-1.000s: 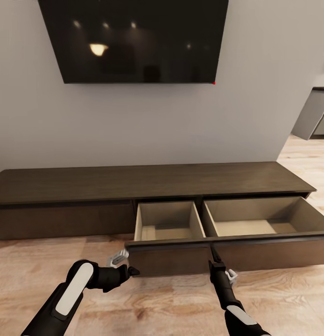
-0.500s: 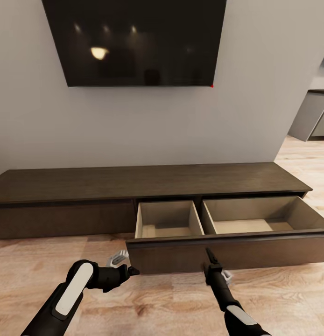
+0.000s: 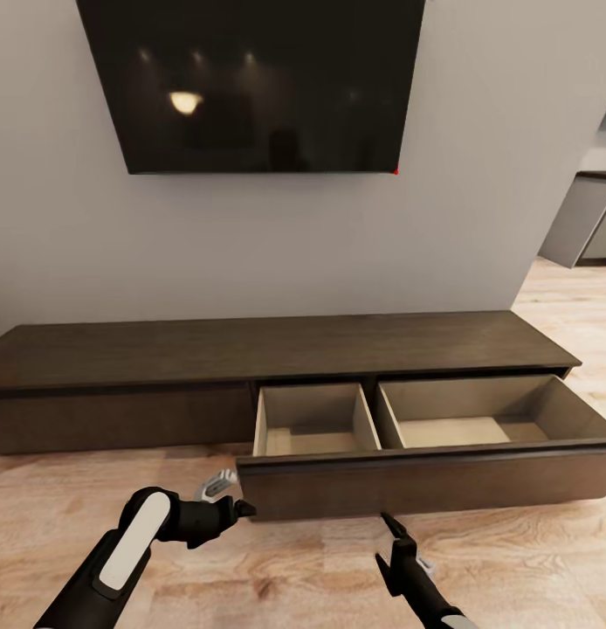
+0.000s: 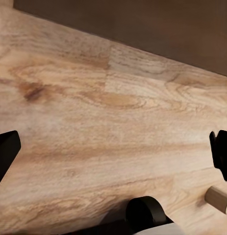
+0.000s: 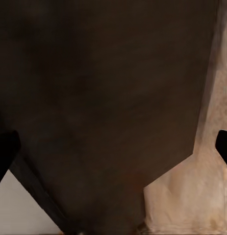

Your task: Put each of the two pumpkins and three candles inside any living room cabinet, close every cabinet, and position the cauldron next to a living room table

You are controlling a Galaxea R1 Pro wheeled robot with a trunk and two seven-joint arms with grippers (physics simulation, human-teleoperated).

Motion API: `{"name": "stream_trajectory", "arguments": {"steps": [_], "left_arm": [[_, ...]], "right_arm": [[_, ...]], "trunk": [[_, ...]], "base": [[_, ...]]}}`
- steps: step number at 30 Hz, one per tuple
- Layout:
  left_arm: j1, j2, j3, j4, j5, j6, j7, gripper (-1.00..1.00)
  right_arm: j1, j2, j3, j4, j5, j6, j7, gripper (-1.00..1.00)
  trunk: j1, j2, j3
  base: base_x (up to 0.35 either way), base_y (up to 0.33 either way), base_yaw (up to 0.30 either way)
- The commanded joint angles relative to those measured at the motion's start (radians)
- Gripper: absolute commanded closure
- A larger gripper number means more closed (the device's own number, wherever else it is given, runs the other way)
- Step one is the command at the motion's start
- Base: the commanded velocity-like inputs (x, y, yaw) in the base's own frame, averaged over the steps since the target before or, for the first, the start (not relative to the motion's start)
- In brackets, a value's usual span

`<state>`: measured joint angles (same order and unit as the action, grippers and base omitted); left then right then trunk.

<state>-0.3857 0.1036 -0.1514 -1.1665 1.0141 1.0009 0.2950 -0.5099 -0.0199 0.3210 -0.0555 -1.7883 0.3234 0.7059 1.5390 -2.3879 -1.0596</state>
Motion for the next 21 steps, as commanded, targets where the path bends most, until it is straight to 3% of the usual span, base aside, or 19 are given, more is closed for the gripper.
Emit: {"name": "stream_trajectory", "arguments": {"steps": [1,6,21], "left_arm": [[-0.001,0.002,-0.002,-0.001,0.011,0.001,0.010,-1.00],[-0.001,0.009,-0.003,0.001,0.011,0.001,0.015,-1.00],[-0.001,0.022,-0.005,0.001,0.006,0.001,0.022,-1.00]], "right_arm": [[0.000,-0.001,0.006,0.009,-0.005,0.012,0.003,-1.00],[0.002,-0.001,0.005,0.039,0.035,0.025,0.004,-1.00],[0.004,0.001,0.006,0.042,0.044,0.030,0.004,-1.00]], "trunk": [[-0.004,0.007,0.002],[-0.023,0.042,0.018],[-0.081,0.147,0.065]], "base": [[0.000,0.000,0.000],[-0.094,0.000,0.000],[-0.014,0.000,0.000]]}}
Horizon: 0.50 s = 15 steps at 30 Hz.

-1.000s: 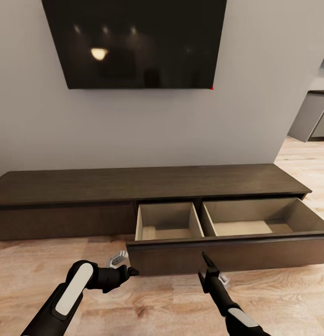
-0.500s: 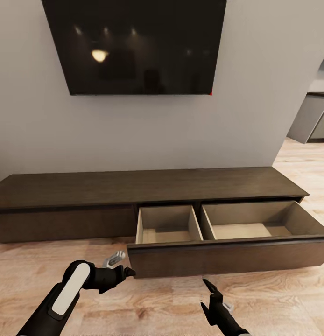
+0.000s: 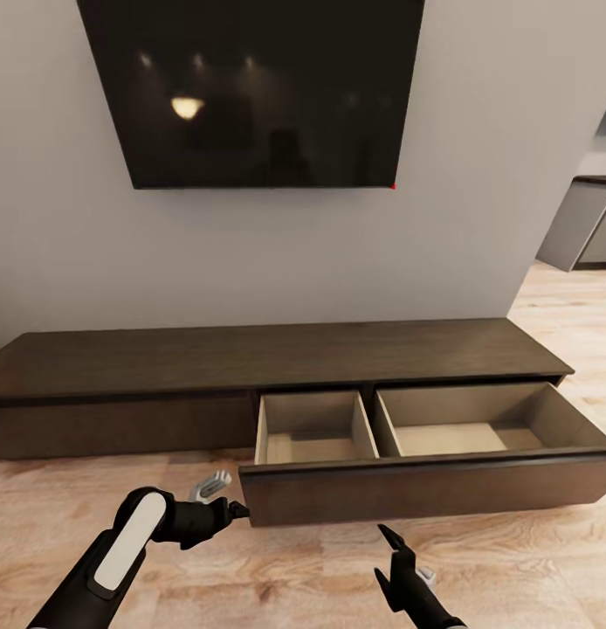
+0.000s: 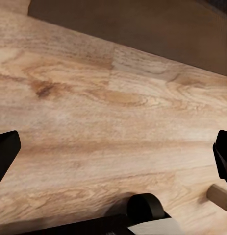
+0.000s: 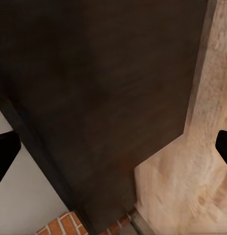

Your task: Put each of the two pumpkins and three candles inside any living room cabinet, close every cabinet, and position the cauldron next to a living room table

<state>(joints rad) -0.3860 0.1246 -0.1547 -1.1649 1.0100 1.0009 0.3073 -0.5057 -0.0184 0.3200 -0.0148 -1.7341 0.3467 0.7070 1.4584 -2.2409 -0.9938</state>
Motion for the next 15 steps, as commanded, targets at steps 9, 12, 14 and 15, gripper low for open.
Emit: {"name": "stream_trajectory", "arguments": {"steps": [9,12,14,15], "left_arm": [[-0.001,0.000,-0.003,0.000,0.010,0.001,0.010,-1.00],[-0.001,0.000,-0.003,0.001,0.010,0.000,0.010,-1.00],[-0.001,0.000,-0.003,0.015,0.010,0.000,0.010,-1.00],[-0.001,0.000,-0.003,0.018,0.010,0.000,0.010,-1.00]], "right_arm": [[-0.001,-0.002,0.006,0.001,-0.010,0.007,0.009,-1.00],[-0.001,-0.002,0.007,0.001,-0.010,0.008,0.004,-1.00],[-0.001,-0.002,0.007,0.001,-0.010,0.008,0.009,-1.00],[-0.001,-0.003,0.007,0.001,-0.010,0.008,0.010,-1.00]], "trunk": [[-0.035,0.063,0.027],[-0.046,0.084,0.037],[-0.054,0.098,0.043],[-0.058,0.105,0.046]], "base": [[0.000,0.000,0.000],[0.000,0.000,0.000],[0.000,0.000,0.000],[0.000,0.000,0.000]]}}
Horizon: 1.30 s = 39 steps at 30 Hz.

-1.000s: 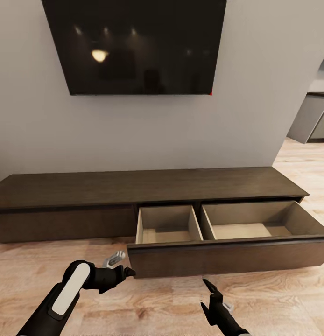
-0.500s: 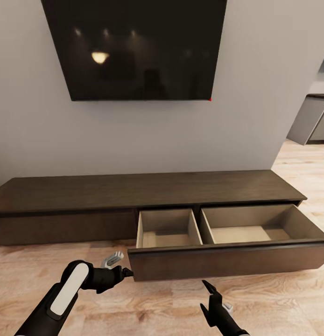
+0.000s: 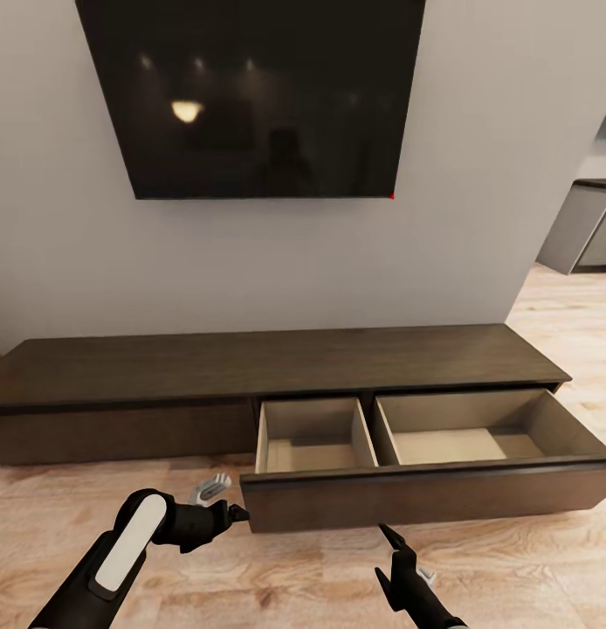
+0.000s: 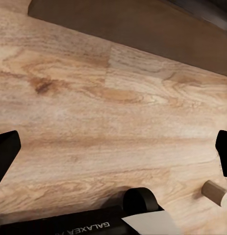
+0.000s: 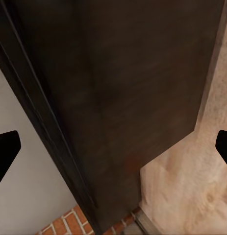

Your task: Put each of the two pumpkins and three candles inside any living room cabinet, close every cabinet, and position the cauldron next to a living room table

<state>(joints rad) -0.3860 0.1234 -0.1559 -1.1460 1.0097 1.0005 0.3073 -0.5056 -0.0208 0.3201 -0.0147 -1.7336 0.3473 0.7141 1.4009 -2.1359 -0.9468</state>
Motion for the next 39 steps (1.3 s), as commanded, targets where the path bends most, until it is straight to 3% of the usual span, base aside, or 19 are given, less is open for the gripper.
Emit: {"name": "stream_trajectory", "arguments": {"steps": [1,12,21,39], "left_arm": [[-0.001,0.001,-0.002,0.000,0.010,0.001,0.010,-1.00],[-0.001,0.001,-0.002,0.004,0.010,0.001,0.010,-1.00],[-0.001,0.002,-0.002,0.004,0.010,0.001,0.010,-1.00],[-0.001,0.004,-0.002,0.003,0.013,0.001,0.010,-1.00]], "right_arm": [[-0.001,0.000,0.007,0.001,-0.011,0.007,0.003,-1.00],[-0.001,0.000,0.007,0.001,-0.008,0.001,0.005,-1.00],[-0.001,0.002,0.006,-0.001,0.068,0.007,0.005,-1.00],[-0.001,0.001,0.007,0.001,0.077,0.010,0.003,-1.00]], "trunk": [[-0.004,0.007,0.002],[-0.046,0.084,0.037],[-0.081,0.147,0.065],[-0.150,0.273,0.110]], "base": [[0.000,0.000,0.000],[0.000,0.000,0.000],[0.000,0.000,0.000],[-0.013,0.006,0.088]]}}
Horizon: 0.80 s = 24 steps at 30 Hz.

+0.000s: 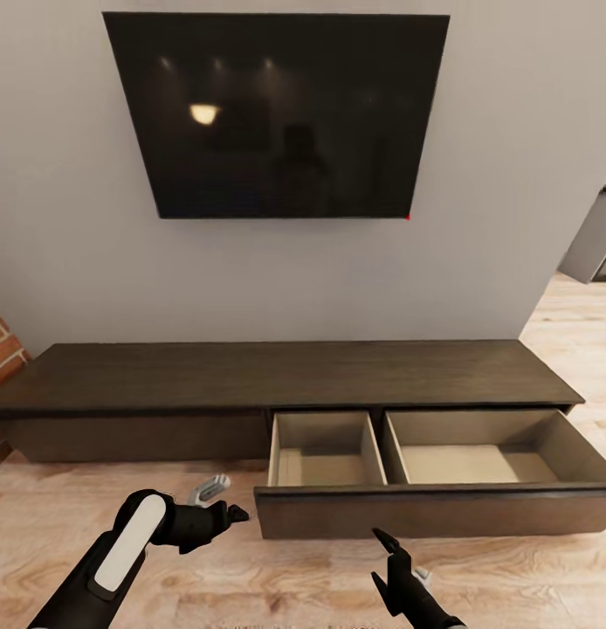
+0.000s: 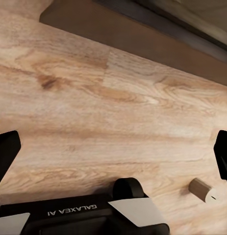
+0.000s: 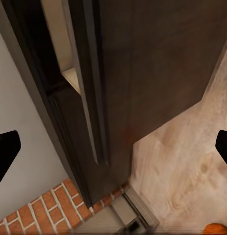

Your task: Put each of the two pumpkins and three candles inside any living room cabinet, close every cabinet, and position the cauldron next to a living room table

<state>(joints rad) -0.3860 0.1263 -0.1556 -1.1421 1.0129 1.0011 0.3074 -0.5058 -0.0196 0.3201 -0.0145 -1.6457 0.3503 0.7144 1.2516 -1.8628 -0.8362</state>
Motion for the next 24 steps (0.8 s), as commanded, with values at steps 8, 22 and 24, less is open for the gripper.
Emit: {"name": "stream_trajectory", "arguments": {"steps": [8,22,24], "left_arm": [[-0.001,0.001,-0.001,-0.001,0.010,0.001,0.010,-1.00],[-0.001,0.004,0.001,-0.011,0.011,0.001,0.010,-1.00],[-0.001,0.008,0.003,-0.012,0.011,0.001,0.009,-1.00]], "right_arm": [[0.000,0.000,0.007,0.001,-0.010,0.007,0.005,-1.00],[0.000,-0.002,0.007,0.001,-0.009,0.007,0.008,-1.00],[0.000,-0.002,0.007,0.001,-0.009,0.007,0.009,-1.00]], "trunk": [[-0.027,0.049,0.016],[-0.027,0.049,0.016],[-0.027,0.049,0.015]], "base": [[-0.125,0.068,0.073],[-0.010,0.005,-0.001],[0.000,0.000,-0.128]]}}
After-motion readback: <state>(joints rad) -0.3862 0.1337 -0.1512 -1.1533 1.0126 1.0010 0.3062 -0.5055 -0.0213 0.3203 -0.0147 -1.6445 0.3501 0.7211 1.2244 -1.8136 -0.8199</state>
